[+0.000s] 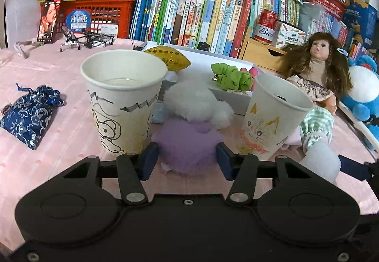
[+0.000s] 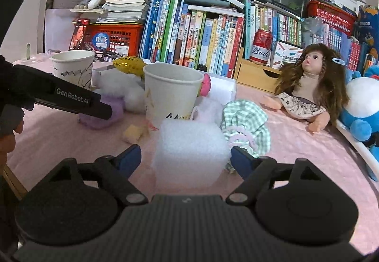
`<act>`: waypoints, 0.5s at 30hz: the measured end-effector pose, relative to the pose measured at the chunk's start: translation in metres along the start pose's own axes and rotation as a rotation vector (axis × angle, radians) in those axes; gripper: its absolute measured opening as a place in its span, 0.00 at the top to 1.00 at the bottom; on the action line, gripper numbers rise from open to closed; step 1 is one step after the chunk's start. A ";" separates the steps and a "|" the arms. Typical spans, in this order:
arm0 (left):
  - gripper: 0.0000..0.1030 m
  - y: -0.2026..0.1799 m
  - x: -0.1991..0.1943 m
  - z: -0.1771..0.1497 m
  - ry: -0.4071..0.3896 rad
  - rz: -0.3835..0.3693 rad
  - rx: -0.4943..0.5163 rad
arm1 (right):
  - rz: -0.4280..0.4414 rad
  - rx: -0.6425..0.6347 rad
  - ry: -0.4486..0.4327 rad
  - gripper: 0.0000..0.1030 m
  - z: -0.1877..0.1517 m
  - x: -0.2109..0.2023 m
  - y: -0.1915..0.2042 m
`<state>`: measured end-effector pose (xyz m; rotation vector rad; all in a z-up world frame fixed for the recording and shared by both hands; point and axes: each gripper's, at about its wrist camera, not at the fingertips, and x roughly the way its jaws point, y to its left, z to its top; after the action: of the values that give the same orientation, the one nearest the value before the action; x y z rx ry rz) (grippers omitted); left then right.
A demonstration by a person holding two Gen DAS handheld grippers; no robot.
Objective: Organize soft objects
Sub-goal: 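Grasp the purple pom-pom with left tool while right tool grasps the white foam block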
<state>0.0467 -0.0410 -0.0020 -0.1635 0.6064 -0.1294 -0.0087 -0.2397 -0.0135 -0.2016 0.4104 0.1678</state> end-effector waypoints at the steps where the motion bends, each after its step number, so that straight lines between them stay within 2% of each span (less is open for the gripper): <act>1: 0.57 0.000 -0.002 -0.001 -0.002 -0.004 0.008 | 0.002 0.000 0.000 0.15 0.000 0.001 0.000; 10: 0.76 0.002 -0.019 -0.006 0.000 -0.037 0.031 | 0.015 0.010 0.005 0.16 -0.005 0.004 0.003; 14: 0.73 0.000 -0.018 -0.005 -0.008 -0.031 0.018 | 0.011 0.016 0.000 0.16 -0.004 0.003 0.003; 15: 0.67 0.000 -0.017 -0.005 -0.008 -0.022 0.008 | 0.009 0.017 -0.003 0.16 -0.005 0.002 0.003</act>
<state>0.0302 -0.0389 0.0036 -0.1629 0.5965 -0.1520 -0.0087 -0.2379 -0.0190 -0.1830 0.4100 0.1730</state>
